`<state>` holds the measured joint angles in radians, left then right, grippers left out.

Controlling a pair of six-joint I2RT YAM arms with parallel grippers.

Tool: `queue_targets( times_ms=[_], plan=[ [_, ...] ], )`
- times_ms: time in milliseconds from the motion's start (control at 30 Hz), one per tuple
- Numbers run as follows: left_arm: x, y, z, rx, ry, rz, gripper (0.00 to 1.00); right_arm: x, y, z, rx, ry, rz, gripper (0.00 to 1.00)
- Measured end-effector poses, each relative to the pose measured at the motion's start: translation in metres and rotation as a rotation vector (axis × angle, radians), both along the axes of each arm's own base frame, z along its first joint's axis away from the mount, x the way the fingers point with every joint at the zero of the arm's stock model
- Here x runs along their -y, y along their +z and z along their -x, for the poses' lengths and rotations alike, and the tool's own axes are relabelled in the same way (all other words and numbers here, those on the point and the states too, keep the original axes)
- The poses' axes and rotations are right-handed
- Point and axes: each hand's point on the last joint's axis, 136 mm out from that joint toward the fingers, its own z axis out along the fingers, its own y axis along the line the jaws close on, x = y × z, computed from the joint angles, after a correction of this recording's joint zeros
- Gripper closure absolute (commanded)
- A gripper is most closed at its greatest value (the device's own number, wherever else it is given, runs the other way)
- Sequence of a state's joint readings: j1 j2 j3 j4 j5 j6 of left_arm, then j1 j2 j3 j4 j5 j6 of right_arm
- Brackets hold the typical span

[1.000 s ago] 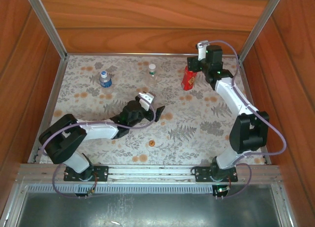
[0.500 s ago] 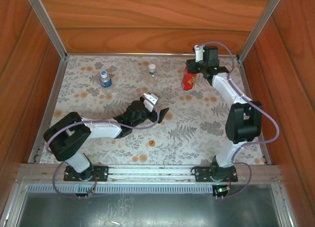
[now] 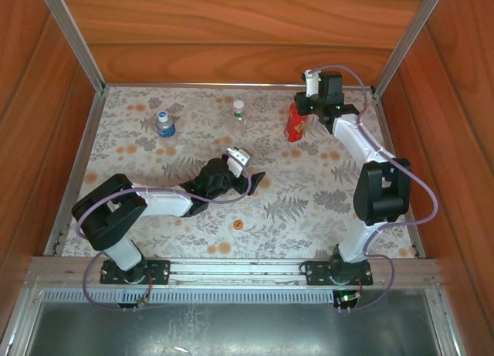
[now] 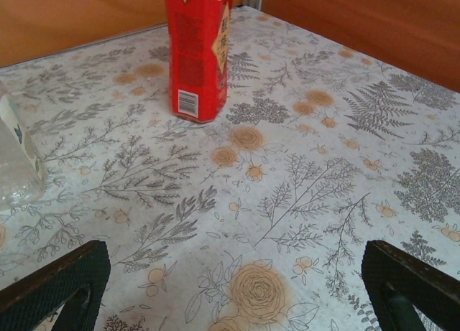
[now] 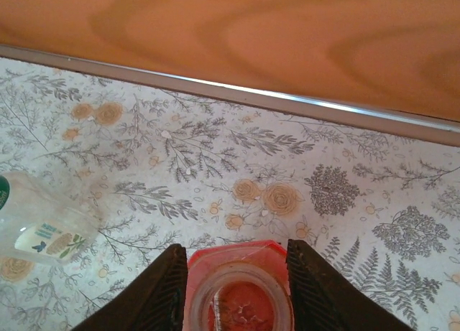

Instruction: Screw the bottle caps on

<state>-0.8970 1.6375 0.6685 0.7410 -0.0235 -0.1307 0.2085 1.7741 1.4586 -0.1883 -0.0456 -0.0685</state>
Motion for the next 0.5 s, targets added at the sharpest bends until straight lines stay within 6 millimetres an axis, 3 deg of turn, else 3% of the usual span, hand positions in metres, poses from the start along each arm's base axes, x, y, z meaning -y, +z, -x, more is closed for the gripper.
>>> queue_targets(
  times_ms=[333, 500],
  plan=[
    [0.001, 0.001, 0.0, 0.001, -0.004, 0.001, 0.06, -0.003, 0.001, 0.001, 0.016, 0.016, -0.014, 0.72],
    [0.004, 0.007, -0.002, 0.018, -0.006, 0.008, 0.06, -0.007, 0.002, 0.021, 0.014, 0.034, -0.016, 0.72]
  ],
)
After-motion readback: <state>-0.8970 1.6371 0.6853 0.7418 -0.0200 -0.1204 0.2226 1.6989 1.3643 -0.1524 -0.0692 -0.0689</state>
